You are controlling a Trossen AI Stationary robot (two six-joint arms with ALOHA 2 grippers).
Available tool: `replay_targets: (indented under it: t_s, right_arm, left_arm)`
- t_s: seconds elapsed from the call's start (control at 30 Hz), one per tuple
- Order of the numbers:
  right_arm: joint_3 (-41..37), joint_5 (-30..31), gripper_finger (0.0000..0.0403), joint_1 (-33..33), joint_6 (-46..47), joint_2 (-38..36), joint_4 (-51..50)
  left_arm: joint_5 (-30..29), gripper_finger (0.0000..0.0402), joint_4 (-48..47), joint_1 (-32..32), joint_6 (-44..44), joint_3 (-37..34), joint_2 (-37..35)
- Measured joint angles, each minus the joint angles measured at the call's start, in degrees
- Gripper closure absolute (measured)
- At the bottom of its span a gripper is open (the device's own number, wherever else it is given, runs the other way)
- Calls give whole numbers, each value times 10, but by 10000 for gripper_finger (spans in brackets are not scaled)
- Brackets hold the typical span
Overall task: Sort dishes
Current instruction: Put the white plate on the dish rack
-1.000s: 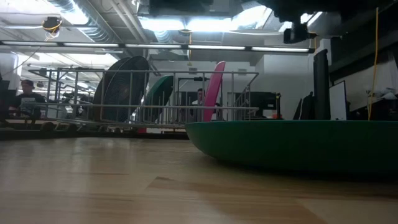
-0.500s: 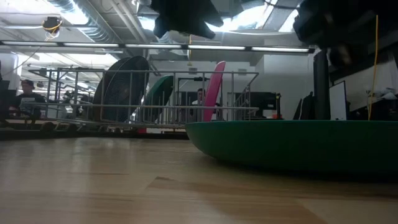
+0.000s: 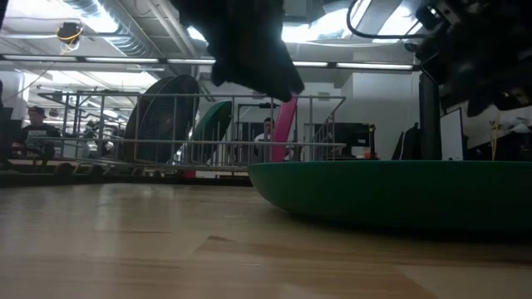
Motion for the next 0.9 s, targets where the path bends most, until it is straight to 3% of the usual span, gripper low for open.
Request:
replay_targets:
  t_s: [0.9]
  right_arm:
    - [0,-41,278,21,-18,165,46]
  left_arm:
    - [13,263,0,-1,0,0,28]
